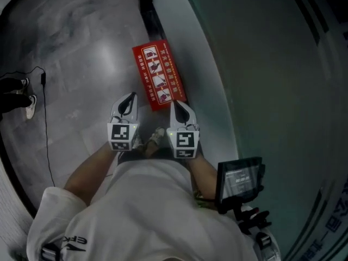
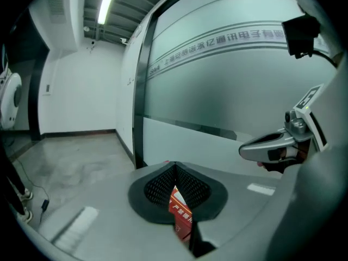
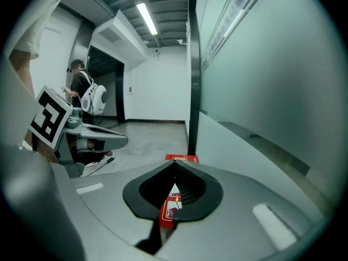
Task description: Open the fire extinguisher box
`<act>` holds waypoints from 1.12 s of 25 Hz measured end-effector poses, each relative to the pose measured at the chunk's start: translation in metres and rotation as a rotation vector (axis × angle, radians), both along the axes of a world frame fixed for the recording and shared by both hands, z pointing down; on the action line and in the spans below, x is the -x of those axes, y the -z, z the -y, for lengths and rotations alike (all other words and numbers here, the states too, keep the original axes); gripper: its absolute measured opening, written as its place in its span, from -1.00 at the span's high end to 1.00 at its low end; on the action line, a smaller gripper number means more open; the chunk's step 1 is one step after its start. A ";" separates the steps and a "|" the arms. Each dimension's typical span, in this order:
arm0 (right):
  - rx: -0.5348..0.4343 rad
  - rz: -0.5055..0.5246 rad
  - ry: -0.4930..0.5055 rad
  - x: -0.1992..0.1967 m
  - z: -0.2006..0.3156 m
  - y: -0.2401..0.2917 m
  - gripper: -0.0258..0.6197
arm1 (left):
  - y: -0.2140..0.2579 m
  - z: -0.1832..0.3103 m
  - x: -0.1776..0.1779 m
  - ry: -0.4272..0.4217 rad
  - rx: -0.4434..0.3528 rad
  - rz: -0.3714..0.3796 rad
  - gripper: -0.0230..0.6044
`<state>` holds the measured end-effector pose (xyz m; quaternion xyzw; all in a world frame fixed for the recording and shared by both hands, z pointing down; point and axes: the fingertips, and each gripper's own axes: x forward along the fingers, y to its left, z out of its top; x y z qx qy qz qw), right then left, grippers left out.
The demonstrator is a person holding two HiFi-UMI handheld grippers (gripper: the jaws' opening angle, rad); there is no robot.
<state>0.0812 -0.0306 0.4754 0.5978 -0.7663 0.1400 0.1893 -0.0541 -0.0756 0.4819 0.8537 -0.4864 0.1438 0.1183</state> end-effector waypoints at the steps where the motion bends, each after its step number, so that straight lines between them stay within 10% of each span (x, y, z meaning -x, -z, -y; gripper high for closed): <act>1: 0.005 -0.005 0.015 0.002 0.000 -0.004 0.88 | -0.008 -0.003 0.002 0.015 0.013 -0.001 0.92; 11: 0.101 -0.058 0.140 0.009 -0.002 -0.062 0.88 | -0.109 -0.029 0.003 0.118 0.186 -0.001 0.92; 28: 0.209 -0.207 0.317 0.023 -0.034 -0.190 0.88 | -0.233 -0.059 -0.036 0.021 0.324 0.010 0.92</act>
